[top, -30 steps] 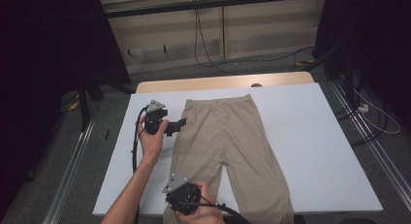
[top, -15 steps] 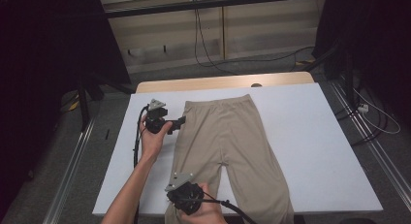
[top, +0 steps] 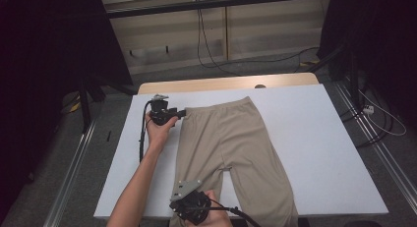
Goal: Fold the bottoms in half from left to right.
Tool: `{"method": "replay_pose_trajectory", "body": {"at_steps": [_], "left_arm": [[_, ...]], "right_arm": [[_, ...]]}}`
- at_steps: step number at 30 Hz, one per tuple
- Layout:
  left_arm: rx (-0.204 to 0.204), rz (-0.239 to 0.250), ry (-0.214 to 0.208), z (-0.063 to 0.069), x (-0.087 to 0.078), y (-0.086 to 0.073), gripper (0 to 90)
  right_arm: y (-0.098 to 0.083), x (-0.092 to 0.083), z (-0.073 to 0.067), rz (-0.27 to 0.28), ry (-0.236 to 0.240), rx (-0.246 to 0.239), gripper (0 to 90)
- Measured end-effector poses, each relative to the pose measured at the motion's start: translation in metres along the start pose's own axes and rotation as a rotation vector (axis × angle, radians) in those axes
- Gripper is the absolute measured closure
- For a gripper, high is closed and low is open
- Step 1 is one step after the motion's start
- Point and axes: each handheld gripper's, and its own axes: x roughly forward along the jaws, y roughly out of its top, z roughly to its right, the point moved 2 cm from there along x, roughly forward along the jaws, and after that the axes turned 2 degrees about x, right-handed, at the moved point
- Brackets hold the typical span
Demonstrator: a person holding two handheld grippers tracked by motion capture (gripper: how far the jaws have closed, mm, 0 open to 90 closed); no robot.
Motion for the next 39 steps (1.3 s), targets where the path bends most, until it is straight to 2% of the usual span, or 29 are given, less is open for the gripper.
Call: {"method": "replay_pose_trajectory", "body": {"at_steps": [2,4,6,7,9,10,12,15,16,17,20,21,23,25,28,30,33,39], "left_arm": [[0.003,-0.013,0.005,0.001,0.007,0.002,51.7],[0.008,-0.017,0.048,0.0,0.012,0.005,53.5],[-0.007,-0.027,0.038,-0.003,0.017,0.008,56.2],[-0.011,-0.033,0.048,-0.004,0.02,0.008,56.2],[-0.021,-0.037,0.024,-0.006,0.026,0.005,59.3],[-0.02,-0.053,0.022,-0.007,0.028,0.004,60.8],[-0.049,-0.039,0.025,-0.007,0.03,0.003,61.8],[-0.03,-0.05,0.029,-0.006,0.031,0.004,62.4],[-0.042,-0.05,0.008,-0.005,0.031,0.004,64.5],[-0.051,-0.05,-0.028,-0.004,0.032,0.004,72.6],[-0.029,-0.048,-0.035,0.0,0.033,0.003,79.2],[-0.028,-0.052,-0.036,0.0,0.032,0.004,82.0],[-0.063,-0.048,-0.047,-0.001,0.03,0.006,86.0],[-0.116,-0.009,-0.06,-0.004,0.026,0.009,86.2],[-0.147,0.023,-0.069,-0.007,0.02,0.015,86.3],[-0.147,0.033,-0.054,-0.007,0.016,0.02,86.3],[-0.15,0.059,-0.066,-0.006,0.008,0.028,86.3],[-0.152,0.059,-0.048,-0.01,-0.006,0.03,86.2]], "right_arm": [[0.0,-0.002,0.001,0.004,0.004,-0.005,89.9],[0.0,-0.001,0.005,0.0,0.004,-0.005,89.9],[-0.002,0.002,0.006,-0.002,0.008,-0.007,89.8],[-0.002,0.002,0.006,-0.002,0.008,-0.007,89.8],[-0.003,0.001,0.005,-0.002,0.012,-0.008,89.8],[-0.003,0.001,0.006,0.001,0.014,-0.008,89.8],[-0.003,0.0,0.007,0.002,0.018,0.0,89.8],[-0.003,-0.001,0.008,0.009,0.016,-0.004,89.8],[-0.003,-0.001,0.007,0.011,0.018,-0.001,89.8],[-0.002,-0.002,0.007,0.012,0.019,-0.003,89.8],[-0.001,-0.004,0.006,0.022,0.021,-0.002,89.8],[0.0,-0.004,0.007,0.028,0.02,-0.004,89.8],[0.0,-0.006,0.008,0.032,0.023,0.001,89.8],[0.001,-0.007,0.009,0.042,0.029,0.005,89.8],[0.003,-0.011,0.01,0.06,0.033,0.011,89.8],[0.005,-0.013,0.011,0.072,0.04,0.021,89.8],[0.009,-0.017,0.01,0.085,0.043,0.018,89.8],[0.02,-0.025,0.007,0.13,0.063,0.021,89.8]]}}
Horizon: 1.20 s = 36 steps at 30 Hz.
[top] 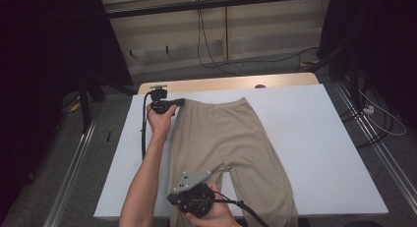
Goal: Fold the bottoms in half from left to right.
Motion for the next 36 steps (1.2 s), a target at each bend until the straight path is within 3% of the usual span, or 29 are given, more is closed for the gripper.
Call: {"method": "replay_pose_trajectory", "body": {"at_steps": [4,6,9,15,17,36], "left_arm": [[-0.012,0.022,0.006,-0.006,-0.012,0.004,86.2],[-0.039,0.041,-0.009,-0.01,-0.019,0.006,86.2],[-0.02,0.042,0.025,-0.013,-0.029,0.009,86.2],[-0.049,0.056,0.047,-0.022,-0.043,0.011,86.2],[-0.033,0.045,0.073,-0.024,-0.047,0.012,86.2],[0.005,0.071,0.148,-0.032,-0.089,0.041,86.2]], "right_arm": [[0.007,-0.001,-0.004,0.024,0.017,-0.005,89.8],[0.01,-0.001,-0.006,0.029,0.026,-0.014,89.9],[0.016,-0.004,-0.01,0.037,0.022,-0.03,89.9],[0.023,-0.01,-0.012,0.056,0.031,-0.04,89.9],[0.026,-0.011,-0.013,0.066,0.035,-0.039,89.9],[0.062,-0.014,-0.028,0.149,0.122,-0.059,90.0]]}}
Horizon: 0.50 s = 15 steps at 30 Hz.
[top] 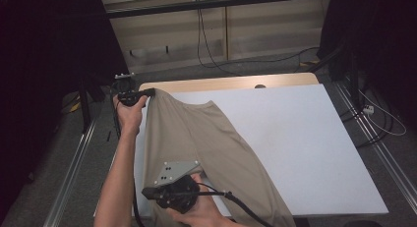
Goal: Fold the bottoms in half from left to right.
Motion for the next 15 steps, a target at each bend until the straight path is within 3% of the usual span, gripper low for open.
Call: {"method": "replay_pose_trajectory", "body": {"at_steps": [4,9,15], "left_arm": [[0.016,-0.013,0.021,-0.001,0.0,-0.002,86.1],[-0.007,-0.043,0.023,-0.004,0.017,-0.016,86.0],[0.004,-0.054,0.013,0.009,0.031,-0.017,86.0]], "right_arm": [[0.0,0.002,0.003,0.014,0.019,0.015,90.0],[-0.015,0.001,0.01,0.0,0.019,0.042,90.0],[-0.024,-0.024,0.018,0.022,-0.001,0.064,90.0]]}}
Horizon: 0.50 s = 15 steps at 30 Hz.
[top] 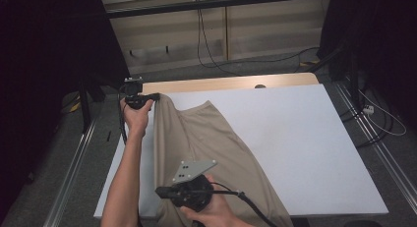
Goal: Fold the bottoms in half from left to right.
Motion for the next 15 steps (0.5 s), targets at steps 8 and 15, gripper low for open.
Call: {"method": "replay_pose_trajectory", "body": {"at_steps": [8,15], "left_arm": [[0.049,-0.017,-0.023,0.031,0.023,0.003,85.9],[0.068,-0.032,-0.028,0.055,0.044,-0.003,85.9]], "right_arm": [[-0.019,-0.042,0.028,0.036,-0.033,0.095,90.0],[-0.035,-0.072,0.037,0.018,-0.093,0.098,90.0]]}}
